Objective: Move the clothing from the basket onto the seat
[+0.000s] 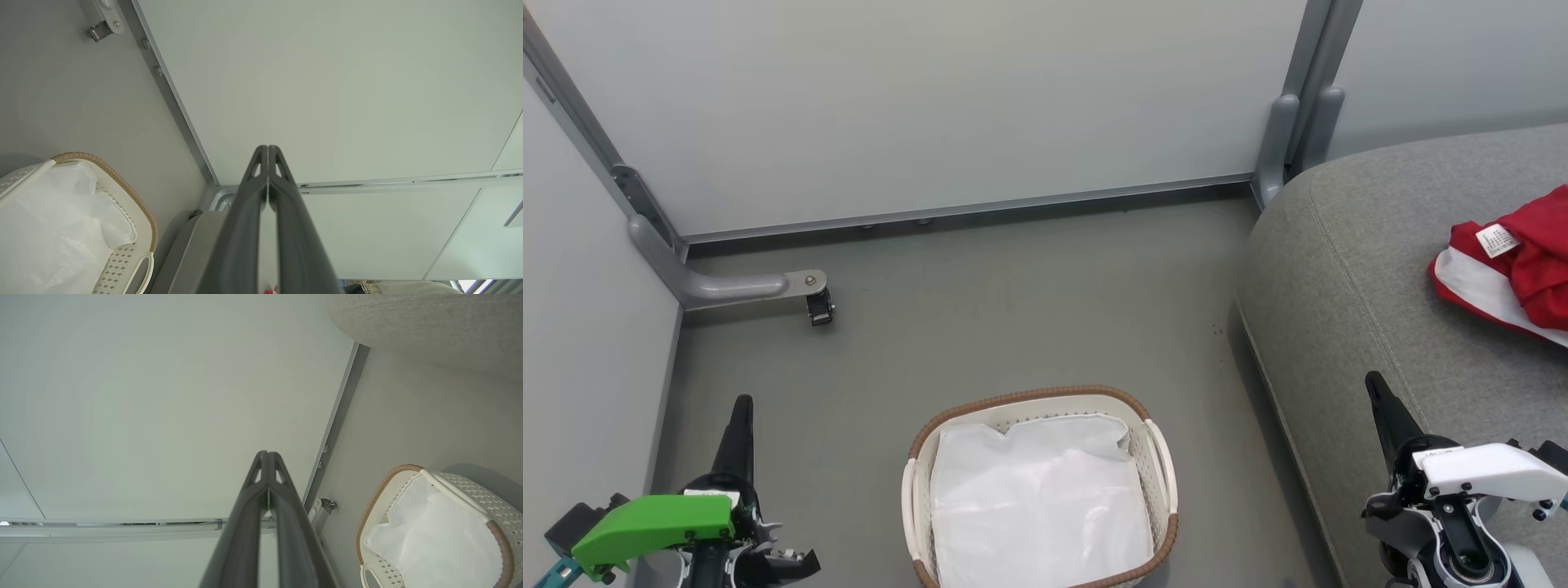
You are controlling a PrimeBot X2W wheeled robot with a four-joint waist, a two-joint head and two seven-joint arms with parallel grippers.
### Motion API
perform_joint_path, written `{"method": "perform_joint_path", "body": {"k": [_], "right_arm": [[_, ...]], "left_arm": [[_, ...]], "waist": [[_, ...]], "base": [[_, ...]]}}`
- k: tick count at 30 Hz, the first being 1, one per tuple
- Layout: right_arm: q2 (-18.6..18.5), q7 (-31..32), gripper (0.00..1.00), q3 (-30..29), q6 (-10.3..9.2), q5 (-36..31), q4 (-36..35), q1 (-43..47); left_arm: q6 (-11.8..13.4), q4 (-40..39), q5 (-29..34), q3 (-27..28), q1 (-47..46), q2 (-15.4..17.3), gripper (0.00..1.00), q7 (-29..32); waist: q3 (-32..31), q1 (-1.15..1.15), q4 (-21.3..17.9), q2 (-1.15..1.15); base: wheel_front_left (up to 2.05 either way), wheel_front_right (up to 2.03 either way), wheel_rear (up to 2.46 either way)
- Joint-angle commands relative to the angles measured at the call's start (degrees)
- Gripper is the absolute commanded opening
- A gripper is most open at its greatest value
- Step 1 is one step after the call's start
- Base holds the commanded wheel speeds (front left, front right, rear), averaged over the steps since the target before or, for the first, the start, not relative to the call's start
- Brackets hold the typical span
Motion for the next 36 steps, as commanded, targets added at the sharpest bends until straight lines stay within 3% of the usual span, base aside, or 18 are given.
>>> {"method": "perform_joint_path", "body": {"k": [1,17,36], "right_arm": [[-0.35,0.43,0.0,-0.31,0.01,1.28,-0.5,0.5],[-0.4,2.13,0.0,-1.05,0.0,7.08,-1.41,0.86],[-0.4,2.04,0.0,-1.03,0.0,7.12,-1.38,0.87]], "left_arm": [[-0.16,-0.42,-1.22,0.34,-1.31,-0.03,0.0,0.37],[-0.18,-0.77,-7.09,0.67,-1.93,-0.22,0.0,1.97],[-0.18,-0.73,-7.03,0.65,-1.76,-0.2,0.0,2.02]], "waist": [[-0.02,0.0,0.02,0.0],[-0.2,0.0,0.24,0.0],[-0.21,0.0,0.25,0.0]], "base": [[0.0,0.0,0.0],[0.0,0.0,0.0],[0.0,0.0,0.0]]}}
